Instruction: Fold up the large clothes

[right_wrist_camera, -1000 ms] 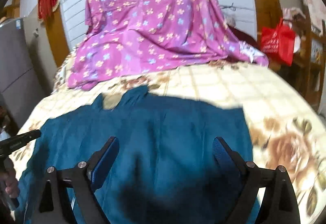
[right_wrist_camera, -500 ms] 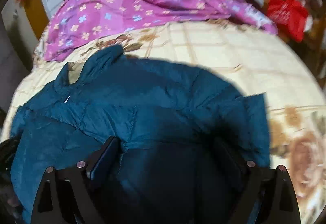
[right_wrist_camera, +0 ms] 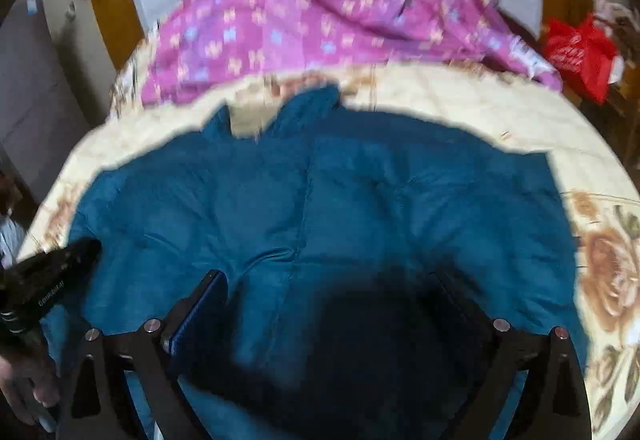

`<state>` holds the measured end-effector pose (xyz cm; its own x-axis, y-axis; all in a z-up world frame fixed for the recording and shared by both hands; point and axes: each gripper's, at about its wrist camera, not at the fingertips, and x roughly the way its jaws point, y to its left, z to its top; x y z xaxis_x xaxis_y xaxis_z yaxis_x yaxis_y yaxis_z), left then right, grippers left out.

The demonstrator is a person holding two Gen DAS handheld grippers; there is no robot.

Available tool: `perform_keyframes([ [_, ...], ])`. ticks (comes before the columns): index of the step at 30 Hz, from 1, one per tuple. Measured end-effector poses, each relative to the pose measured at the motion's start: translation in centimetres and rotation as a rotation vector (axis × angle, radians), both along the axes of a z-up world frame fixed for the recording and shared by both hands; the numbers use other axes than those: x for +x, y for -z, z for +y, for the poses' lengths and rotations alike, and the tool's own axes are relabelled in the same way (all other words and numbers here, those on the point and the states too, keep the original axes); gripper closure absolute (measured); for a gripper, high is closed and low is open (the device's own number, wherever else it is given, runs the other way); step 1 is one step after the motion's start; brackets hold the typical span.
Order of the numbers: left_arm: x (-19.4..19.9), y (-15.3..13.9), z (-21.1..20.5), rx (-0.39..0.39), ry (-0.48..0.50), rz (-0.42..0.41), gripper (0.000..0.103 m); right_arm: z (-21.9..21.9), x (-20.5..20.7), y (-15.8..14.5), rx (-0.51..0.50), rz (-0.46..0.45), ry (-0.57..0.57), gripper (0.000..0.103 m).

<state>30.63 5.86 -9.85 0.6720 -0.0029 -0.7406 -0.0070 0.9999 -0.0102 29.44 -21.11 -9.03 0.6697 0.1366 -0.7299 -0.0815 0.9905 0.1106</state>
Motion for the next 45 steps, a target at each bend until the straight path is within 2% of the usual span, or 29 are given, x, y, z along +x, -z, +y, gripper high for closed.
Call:
perform_keyframes([
  [2,-1.1,0.2,0.1,-0.057,0.011,0.000,0.089,-0.8,-1.8,-1.3,0.028,-0.056,0.020,0.005],
  [3,-1.3,0.8,-0.2,-0.066,0.017,0.018,0.084,-1.2,-2.4,-1.3,0.050,-0.066,0.031,0.005],
  [4,-1.5,1.8,-0.6,-0.052,0.023,0.034,0.084,-1.6,-3.2,-1.1,0.077,-0.063,0.054,0.003],
  [6,-1.8,2.8,-1.4,-0.004,0.035,0.015,0.084,-2.2,-3.6,1.6,0.117,0.031,0.104,0.000],
  [7,-1.8,2.9,-1.6,0.004,0.034,0.010,0.084,-2.0,-3.3,3.1,0.112,0.079,0.110,0.000],
  [8,-1.9,3.0,-1.6,0.007,0.031,0.005,0.084,-1.7,-3.4,4.1,0.084,0.080,0.098,0.000],
  [9,-2.1,3.1,-1.6,0.004,0.028,-0.002,0.084,-1.2,-3.6,4.2,0.053,0.052,0.088,0.000],
  [12,-2.3,3.4,-1.1,-0.030,0.022,-0.021,0.084,0.1,-3.3,4.1,-0.026,0.061,0.091,0.000],
  [26,-2.3,3.4,-1.1,-0.026,0.017,-0.028,0.084,-0.6,-3.7,4.2,-0.024,0.045,0.094,0.000],
  [28,-2.5,3.3,-1.2,0.002,0.002,-0.037,0.079,-0.7,-3.7,4.3,-0.016,0.046,0.093,0.000],
  [29,-2.6,3.2,-1.4,0.028,-0.008,-0.045,0.072,-0.8,-3.7,4.3,-0.010,0.046,0.092,0.000],
  [30,-2.4,3.2,-1.7,0.050,-0.012,-0.039,0.071,-0.9,-3.7,4.3,-0.001,0.047,0.091,0.000],
  [36,-2.4,3.4,-2.3,0.115,-0.018,-0.037,0.070,-1.0,-3.7,4.3,0.002,0.046,0.091,0.000],
  [45,-2.5,3.5,-2.4,0.130,-0.019,-0.037,0.069,-1.0,-3.6,4.2,0.007,0.043,0.092,0.000],
])
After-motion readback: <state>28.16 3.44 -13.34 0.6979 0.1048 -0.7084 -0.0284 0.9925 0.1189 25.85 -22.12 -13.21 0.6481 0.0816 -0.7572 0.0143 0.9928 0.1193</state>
